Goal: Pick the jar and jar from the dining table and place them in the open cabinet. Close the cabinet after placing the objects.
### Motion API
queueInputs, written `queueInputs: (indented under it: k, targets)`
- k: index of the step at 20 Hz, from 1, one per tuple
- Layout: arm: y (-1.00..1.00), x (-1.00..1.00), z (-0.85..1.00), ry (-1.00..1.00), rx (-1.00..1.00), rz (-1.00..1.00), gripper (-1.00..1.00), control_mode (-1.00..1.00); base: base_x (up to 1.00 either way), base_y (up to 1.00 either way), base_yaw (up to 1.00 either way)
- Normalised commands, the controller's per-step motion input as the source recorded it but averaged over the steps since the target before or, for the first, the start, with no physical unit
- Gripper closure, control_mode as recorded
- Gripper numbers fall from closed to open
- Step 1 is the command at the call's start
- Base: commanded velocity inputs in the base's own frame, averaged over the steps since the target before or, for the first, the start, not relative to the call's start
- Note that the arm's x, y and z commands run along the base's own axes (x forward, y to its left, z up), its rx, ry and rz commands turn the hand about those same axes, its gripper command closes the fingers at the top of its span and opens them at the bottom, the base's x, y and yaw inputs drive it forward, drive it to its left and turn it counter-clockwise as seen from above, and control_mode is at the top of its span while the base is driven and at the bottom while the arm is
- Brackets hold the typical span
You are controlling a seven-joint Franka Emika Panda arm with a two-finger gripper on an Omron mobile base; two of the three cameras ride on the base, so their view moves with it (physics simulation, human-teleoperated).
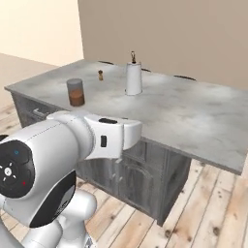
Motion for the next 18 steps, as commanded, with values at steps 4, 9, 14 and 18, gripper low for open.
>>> queueInputs:
  k: [4, 9, 14, 18]
  targets:
    - [0.00, 0.00, 0.00, 0.00, 0.00, 0.00, -1.00, 1.00, 0.00, 0.99, -0.08]
    - [0.00, 0.00, 0.00, 0.00, 0.00, 0.00, -1.00, 1.00, 0.00, 0.92, 0.00]
    - [0.00, 0.00, 0.00, 0.00, 0.00, 0.00, -1.00, 1.00, 0.02, 0.67, 0.01]
    - [0.00, 0.00, 0.00, 0.00, 0.00, 0.00, -1.00, 1.00, 0.02, 0.36, 0.00]
